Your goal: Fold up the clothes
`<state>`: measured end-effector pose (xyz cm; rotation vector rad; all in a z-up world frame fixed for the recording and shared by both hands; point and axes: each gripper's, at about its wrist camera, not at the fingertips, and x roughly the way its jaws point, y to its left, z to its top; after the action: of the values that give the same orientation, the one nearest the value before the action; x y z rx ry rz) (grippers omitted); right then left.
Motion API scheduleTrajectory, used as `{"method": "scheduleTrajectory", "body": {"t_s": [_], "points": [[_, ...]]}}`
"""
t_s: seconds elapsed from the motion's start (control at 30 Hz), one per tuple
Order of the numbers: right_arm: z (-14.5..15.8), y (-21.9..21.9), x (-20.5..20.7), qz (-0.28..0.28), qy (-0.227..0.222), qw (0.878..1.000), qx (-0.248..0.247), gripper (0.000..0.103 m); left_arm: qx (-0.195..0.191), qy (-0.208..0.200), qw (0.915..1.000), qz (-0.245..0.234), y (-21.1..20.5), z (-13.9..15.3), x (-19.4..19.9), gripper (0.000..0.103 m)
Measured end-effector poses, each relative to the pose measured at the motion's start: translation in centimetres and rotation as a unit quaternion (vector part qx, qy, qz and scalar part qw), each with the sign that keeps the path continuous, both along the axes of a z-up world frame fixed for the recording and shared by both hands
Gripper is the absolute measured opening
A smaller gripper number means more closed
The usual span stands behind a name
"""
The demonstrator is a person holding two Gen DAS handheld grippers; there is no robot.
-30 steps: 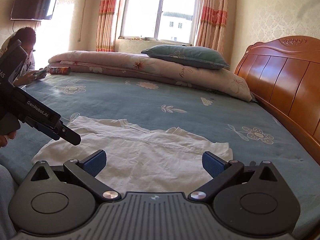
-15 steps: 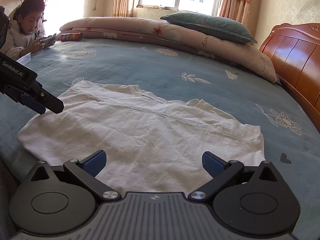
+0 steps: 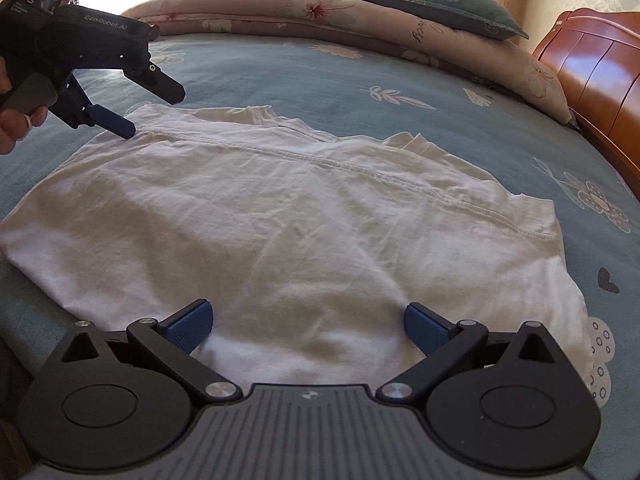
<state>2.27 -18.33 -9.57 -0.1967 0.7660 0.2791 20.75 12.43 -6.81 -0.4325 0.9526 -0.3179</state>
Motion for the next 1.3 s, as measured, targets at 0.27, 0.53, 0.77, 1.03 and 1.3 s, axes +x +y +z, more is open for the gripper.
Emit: {"method": "scheduleTrajectory", "body": {"t_s": [0.27, 0.53, 0.77, 1.03, 1.3], "points": [[-0.2, -0.1, 0.3, -0.008, 0.009, 1.0, 0.013, 0.103, -0.011, -0.032, 0.999, 0.028, 2.5, 3.1, -1.4, 0.088], [-0.1, -0.1, 0.6, -0.014, 0.02, 1.0, 0.013, 0.103, -0.012, -0.01, 0.9997, -0.019, 0.3, 1.4, -8.0, 0.089], [-0.1, -0.1, 0.6, -0.015, 0.021, 1.0, 0.012, 0.103, -0.007, -0.014, 0.9998, 0.008, 0.4, 0.3, -10.6, 0.089], [0.9, 0.0, 0.0, -0.02, 0.021, 1.0, 0.001, 0.103, 0.024, -0.019, 0.9994, -0.016, -1.3, 0.1, -11.8, 0.091], [3.1, -1.3, -2.4, -0.037, -0.007, 0.999, -0.004, 0.103, 0.063, -0.008, 0.9974, -0.032, -3.3, 0.2, -12.8, 0.091]]}}
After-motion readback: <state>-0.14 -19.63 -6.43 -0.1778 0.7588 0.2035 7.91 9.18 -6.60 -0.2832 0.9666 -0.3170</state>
